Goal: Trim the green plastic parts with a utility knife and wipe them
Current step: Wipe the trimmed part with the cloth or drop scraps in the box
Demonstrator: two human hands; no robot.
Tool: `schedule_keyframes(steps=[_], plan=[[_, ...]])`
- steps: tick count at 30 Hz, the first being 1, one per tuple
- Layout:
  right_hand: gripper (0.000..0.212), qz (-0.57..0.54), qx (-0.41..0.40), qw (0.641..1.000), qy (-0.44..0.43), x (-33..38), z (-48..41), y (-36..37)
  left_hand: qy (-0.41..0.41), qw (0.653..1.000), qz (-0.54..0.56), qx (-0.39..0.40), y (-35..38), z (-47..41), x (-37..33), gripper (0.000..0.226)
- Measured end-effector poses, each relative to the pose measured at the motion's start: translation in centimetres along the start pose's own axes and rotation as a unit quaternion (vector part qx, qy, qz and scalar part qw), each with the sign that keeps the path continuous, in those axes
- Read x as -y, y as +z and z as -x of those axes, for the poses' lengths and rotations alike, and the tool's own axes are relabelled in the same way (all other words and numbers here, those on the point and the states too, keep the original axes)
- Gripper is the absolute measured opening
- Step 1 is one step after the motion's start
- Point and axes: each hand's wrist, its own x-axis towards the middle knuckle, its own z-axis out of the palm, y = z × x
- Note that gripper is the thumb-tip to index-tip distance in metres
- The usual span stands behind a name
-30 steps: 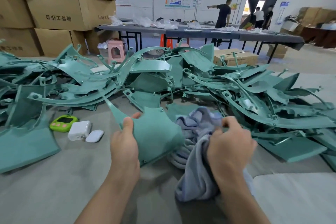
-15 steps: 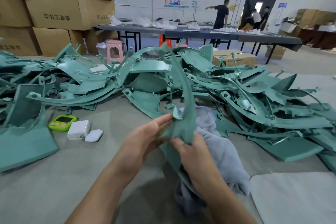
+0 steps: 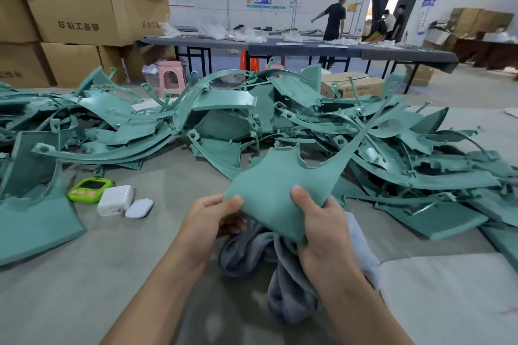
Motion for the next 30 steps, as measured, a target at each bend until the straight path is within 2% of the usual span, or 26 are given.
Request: schedule_keyframes(steps=[1, 3, 7, 11, 14, 16, 19, 22, 25, 27, 30], plan=[[0.008, -0.015, 0.003, 1.000, 0.007, 0.0, 0.0, 0.0, 0.005, 1.000, -0.014, -0.005, 0.1, 0.0, 0.0, 0.022], [0.008, -0.017, 0.017, 0.999, 0.031, 0.0, -0.1, -0.1, 0.006, 1.000, 0.025, 0.000, 0.3, 0.0, -0.1, 0.018], [0.014, 0.063, 0.090, 0.992, 0.063, 0.1, -0.1, -0.6, 0.016, 0.995, 0.082, 0.053, 0.0, 0.3, -0.1, 0.033], [0.007, 0.119, 0.099, 0.988, 0.020, 0.8, 0.1, -0.9, -0.032, 0.990, 0.068, 0.118, -0.4, 0.9, -0.4, 0.030], [0.012, 0.081, 0.083, 0.993, -0.014, 1.8, 0.2, -0.9, -0.031, 0.993, 0.064, 0.093, -0.2, 1.1, -0.7, 0.028], [0.019, 0.046, 0.096, 0.994, 0.010, 2.9, 0.5, -1.1, -0.020, 0.997, 0.037, 0.063, 0.3, 1.6, -1.4, 0.024], [0.021, 0.053, 0.120, 0.990, 0.046, 4.5, 2.0, -1.7, -0.005, 1.000, -0.015, 0.010, 1.4, 2.7, -2.8, 0.015], [0.024, 0.039, 0.101, 0.993, 0.044, 6.0, 4.0, -3.4, 0.003, 0.998, -0.055, 0.018, 3.4, 4.4, -3.8, 0.020], [0.033, 0.012, 0.092, 0.995, 0.025, 7.7, 7.0, -7.0, -0.015, 0.997, -0.065, 0.050, 7.1, 7.0, -4.3, 0.014], [0.029, -0.017, 0.058, 0.998, 0.003, 8.6, 9.6, -10.1, -0.007, 0.993, -0.094, 0.066, 9.7, 9.1, -3.9, 0.010], [0.028, -0.077, 0.002, 0.997, -0.008, 9.6, 14.1, -15.2, 0.002, 0.983, -0.112, 0.143, 14.2, 12.8, -2.9, 0.007]])
